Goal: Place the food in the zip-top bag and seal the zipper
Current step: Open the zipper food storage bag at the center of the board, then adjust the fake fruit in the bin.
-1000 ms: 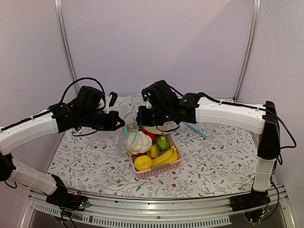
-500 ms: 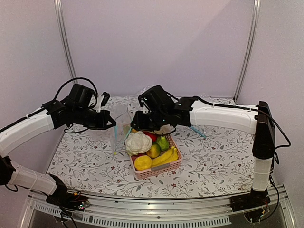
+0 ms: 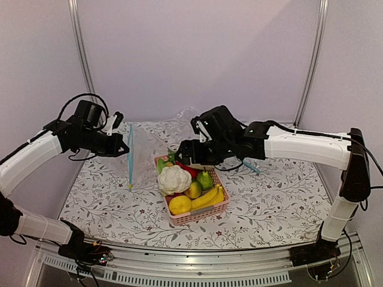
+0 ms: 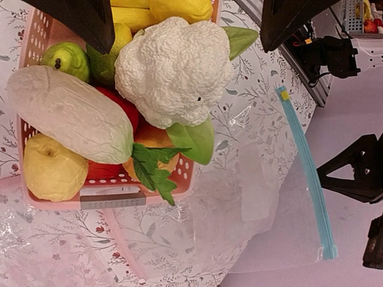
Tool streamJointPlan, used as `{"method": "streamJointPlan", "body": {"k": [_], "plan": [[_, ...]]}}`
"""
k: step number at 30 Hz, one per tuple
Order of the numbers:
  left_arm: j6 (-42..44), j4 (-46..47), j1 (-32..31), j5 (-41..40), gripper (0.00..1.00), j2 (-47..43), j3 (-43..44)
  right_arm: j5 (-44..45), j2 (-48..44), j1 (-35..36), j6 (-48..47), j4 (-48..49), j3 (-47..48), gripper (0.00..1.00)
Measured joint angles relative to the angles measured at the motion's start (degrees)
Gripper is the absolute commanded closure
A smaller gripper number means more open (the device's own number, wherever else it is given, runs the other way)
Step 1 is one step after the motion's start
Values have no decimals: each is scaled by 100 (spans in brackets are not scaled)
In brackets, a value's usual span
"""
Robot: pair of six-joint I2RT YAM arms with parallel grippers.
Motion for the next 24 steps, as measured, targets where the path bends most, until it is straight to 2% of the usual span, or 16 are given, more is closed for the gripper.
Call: {"method": "streamJointPlan", "body": {"k": [10,18,24], "plan": [[446,138,339,7,100,0,-85,-155,-243,-33,-295,-168,-1113,16],[483,531,422,221,100,92,-411,-664,-243,494,-562,7,-1191,17],[455,730,573,348,100,103,-573,-660,-107,802,-577,127,-1274,14]]}}
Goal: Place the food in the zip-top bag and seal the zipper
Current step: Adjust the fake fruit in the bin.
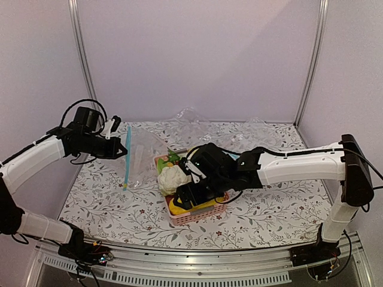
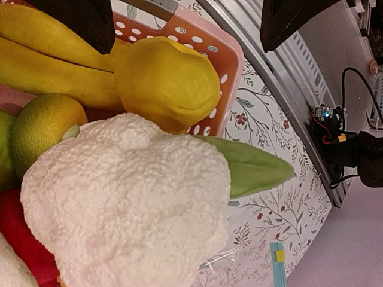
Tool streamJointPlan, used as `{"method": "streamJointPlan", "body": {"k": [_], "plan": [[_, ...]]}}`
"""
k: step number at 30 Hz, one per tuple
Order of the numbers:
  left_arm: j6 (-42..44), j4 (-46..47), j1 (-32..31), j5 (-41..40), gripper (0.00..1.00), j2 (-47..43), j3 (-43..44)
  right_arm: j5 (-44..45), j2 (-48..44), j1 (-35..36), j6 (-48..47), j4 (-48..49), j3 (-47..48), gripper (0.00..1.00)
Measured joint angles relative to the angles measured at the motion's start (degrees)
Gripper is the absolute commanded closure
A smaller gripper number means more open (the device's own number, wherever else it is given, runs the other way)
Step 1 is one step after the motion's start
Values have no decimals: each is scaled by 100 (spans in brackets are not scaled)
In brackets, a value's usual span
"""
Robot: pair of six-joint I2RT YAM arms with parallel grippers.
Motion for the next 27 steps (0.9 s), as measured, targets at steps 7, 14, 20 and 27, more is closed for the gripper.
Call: {"method": "streamJointPlan", "body": {"k": [7,14,20,27], "plan": [[-63,68,160,48,100,0,-15,247,181,216,31,-44,-103,14],[-83,81,179,136,100,-2,-59,590,498,245,205,-63,0,24],[-85,107,179,162,100,-4,-72,846,597,245,463,-83,22,38],[-83,107,181,186,100,-118,-105,1047,597,245,570,-92,35,46]]}}
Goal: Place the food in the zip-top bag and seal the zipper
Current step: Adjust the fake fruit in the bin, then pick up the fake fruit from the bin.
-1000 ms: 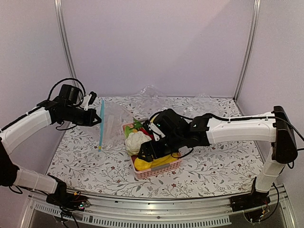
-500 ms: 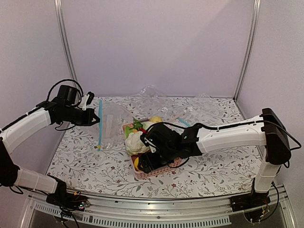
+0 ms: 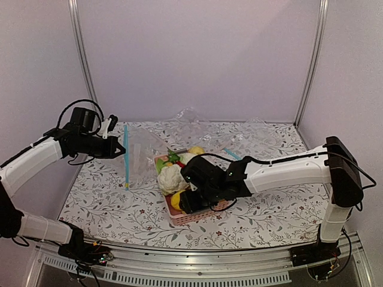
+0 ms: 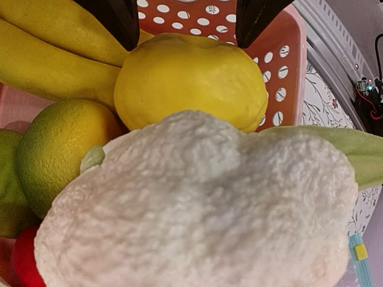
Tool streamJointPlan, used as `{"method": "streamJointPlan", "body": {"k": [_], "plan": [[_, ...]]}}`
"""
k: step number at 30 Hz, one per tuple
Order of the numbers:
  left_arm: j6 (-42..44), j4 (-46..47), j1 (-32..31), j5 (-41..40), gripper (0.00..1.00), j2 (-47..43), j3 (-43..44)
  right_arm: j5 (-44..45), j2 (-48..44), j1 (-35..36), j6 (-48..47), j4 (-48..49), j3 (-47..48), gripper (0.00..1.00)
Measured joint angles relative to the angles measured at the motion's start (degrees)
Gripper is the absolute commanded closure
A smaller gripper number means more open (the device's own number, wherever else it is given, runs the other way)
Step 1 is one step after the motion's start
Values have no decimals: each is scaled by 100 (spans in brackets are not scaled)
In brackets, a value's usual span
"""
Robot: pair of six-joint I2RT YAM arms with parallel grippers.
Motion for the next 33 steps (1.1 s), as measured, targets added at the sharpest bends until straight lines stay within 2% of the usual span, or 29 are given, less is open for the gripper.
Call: {"method": "streamJointPlan", "body": {"k": [8,14,21,30,33], "plan": [[48,-140,0,-2,100,-184,0,216,-369,-13,9,-28,0,49],[-122,-597,-133,-133,100,-304,0,280,-846,-44,-15,-37,-109,49],[-474,-1423,-981,-721,100,-507,258,483,-1366,-55,-98,-125,-297,50],[-918,-2627,-1856,-1460,100,-511,957,601,-1425,-55,-129,-127,-302,49],[-1043,-2859,-2017,-1593,100,-501,988,586,-1421,-55,-114,-50,-334,41]]}}
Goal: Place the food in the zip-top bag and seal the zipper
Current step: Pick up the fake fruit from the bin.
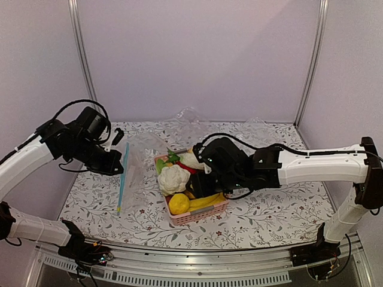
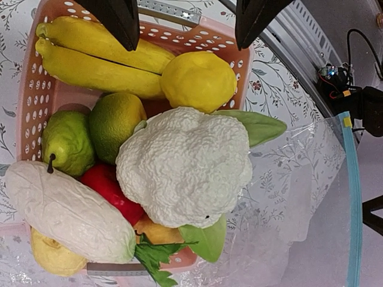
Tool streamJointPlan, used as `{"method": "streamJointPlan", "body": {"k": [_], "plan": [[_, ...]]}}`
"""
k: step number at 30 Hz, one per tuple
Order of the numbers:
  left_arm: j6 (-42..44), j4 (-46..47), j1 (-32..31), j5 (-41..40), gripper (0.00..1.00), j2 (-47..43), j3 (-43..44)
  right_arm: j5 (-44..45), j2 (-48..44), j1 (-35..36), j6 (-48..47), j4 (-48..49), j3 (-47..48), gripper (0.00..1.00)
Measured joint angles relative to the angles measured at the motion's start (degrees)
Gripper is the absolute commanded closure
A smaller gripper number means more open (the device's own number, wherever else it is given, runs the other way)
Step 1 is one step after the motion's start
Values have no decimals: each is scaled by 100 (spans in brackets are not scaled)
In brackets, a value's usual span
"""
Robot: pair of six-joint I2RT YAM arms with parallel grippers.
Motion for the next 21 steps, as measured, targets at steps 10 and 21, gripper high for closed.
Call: {"method": "streamJointPlan", "body": {"k": [10,21], "plan": [[-328,260,-181,374,100,282,-254,-273,739,4,-20,133,229,16],[-608,1032,-192,776,100,323,-647,-337,1679,83,-2,13,885,16]]}}
